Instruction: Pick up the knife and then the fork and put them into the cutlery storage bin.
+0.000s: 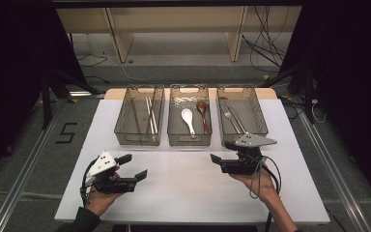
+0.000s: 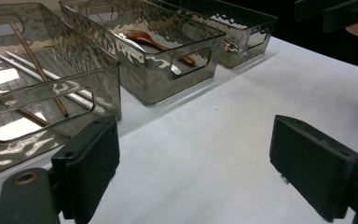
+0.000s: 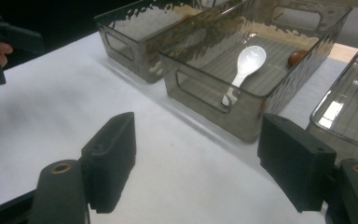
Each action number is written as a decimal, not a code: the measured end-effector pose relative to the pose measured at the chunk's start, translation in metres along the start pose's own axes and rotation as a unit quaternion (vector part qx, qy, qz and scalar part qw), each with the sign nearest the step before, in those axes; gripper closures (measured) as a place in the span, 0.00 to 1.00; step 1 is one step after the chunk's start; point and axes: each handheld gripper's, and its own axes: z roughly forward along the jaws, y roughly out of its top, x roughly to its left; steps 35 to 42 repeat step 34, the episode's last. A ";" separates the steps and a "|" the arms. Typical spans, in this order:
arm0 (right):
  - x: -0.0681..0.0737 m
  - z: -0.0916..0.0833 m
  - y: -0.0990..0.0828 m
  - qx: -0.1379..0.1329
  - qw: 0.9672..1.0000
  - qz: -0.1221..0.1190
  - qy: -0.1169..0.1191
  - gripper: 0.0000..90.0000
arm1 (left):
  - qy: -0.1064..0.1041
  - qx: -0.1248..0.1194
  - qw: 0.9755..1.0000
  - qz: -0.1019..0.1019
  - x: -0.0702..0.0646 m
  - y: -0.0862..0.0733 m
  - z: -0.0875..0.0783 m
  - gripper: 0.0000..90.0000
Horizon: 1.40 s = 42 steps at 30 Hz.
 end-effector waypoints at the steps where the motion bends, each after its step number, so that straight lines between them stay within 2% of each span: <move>1: 0.001 -0.001 -0.003 0.000 1.000 0.002 0.002 0.30 | 0.000 -0.001 1.000 0.001 0.000 0.000 0.000 0.17; 9: 0.008 -0.009 -0.025 -0.026 1.000 0.004 0.009 0.24 | -0.001 -0.005 1.000 -0.002 0.001 0.001 -0.002 0.17; 13: 0.009 -0.015 -0.033 -0.030 1.000 0.007 0.004 0.24 | -0.001 -0.006 1.000 -0.003 0.001 0.001 -0.003 0.17; 20: 0.009 -0.024 -0.046 -0.042 0.999 0.025 -0.006 0.24 | -0.005 -0.005 1.000 -0.002 0.000 0.001 -0.002 0.17; 26: 0.009 -0.020 -0.049 -0.035 0.999 0.023 -0.010 0.22 | -0.006 -0.005 1.000 -0.002 0.001 0.001 -0.002 0.17; 42: 0.008 -0.019 -0.049 -0.038 0.999 0.019 -0.014 0.22 | -0.006 -0.004 1.000 -0.002 0.001 0.001 -0.001 0.17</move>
